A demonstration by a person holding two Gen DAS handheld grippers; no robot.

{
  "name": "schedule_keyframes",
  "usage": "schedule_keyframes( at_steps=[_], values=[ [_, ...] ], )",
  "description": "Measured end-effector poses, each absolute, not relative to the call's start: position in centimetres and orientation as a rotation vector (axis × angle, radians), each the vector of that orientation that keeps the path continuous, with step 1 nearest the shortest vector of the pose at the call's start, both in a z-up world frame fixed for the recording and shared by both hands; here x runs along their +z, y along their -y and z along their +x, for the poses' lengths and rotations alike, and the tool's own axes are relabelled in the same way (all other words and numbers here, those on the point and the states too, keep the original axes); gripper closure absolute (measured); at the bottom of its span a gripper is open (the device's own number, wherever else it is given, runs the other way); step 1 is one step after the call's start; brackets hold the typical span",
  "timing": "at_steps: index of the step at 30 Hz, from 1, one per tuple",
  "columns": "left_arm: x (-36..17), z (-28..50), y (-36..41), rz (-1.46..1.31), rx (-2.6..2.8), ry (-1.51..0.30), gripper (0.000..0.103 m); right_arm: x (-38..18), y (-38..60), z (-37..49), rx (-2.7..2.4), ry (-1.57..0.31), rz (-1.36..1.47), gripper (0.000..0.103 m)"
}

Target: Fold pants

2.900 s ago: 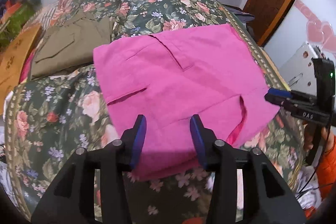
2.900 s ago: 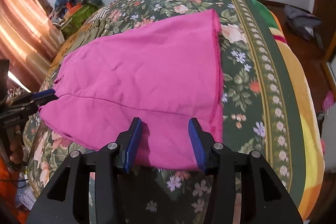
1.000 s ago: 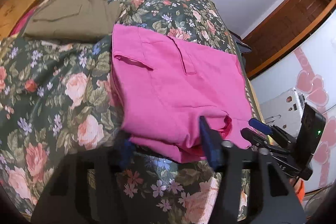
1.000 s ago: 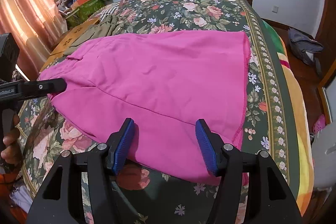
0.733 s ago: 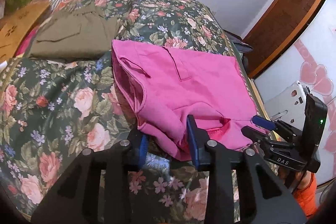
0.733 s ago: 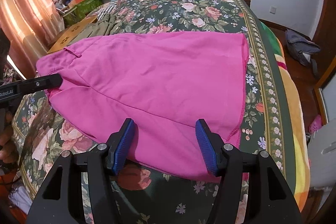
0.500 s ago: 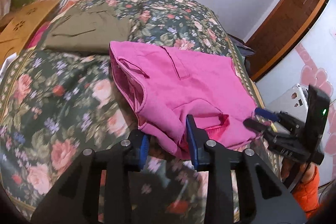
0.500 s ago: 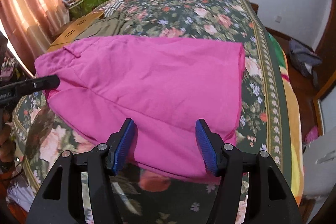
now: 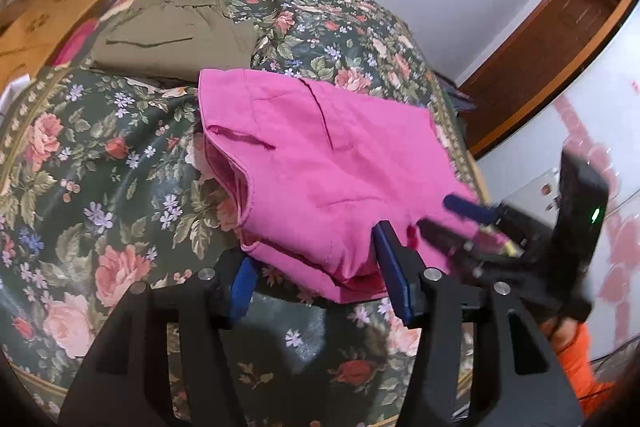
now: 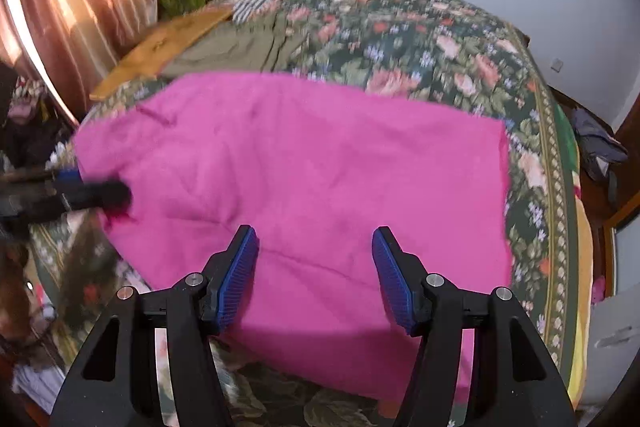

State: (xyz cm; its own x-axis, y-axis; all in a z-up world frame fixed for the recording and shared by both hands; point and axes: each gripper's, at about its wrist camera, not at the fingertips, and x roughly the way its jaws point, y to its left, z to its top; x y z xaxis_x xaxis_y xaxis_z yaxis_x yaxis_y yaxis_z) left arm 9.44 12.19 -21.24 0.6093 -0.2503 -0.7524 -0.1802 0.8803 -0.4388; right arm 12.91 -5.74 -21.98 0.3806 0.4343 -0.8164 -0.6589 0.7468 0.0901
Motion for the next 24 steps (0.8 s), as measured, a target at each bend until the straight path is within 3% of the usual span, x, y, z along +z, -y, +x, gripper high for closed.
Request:
schedule_keyframes(
  at_steps=[17, 24],
  values=[
    [-23.4, 9.3, -14.3, -0.679, -0.041, -0.953, 0.05, -22.0, 6.7, 12.1, 0.728, -0.958, -0.263, 0.047],
    [-22.7, 8.9, -14.2, -0.663, -0.036, -0.951, 0.042, -21.9, 6.8, 12.1, 0.727, -0.955, -0.261, 0.046]
  ],
)
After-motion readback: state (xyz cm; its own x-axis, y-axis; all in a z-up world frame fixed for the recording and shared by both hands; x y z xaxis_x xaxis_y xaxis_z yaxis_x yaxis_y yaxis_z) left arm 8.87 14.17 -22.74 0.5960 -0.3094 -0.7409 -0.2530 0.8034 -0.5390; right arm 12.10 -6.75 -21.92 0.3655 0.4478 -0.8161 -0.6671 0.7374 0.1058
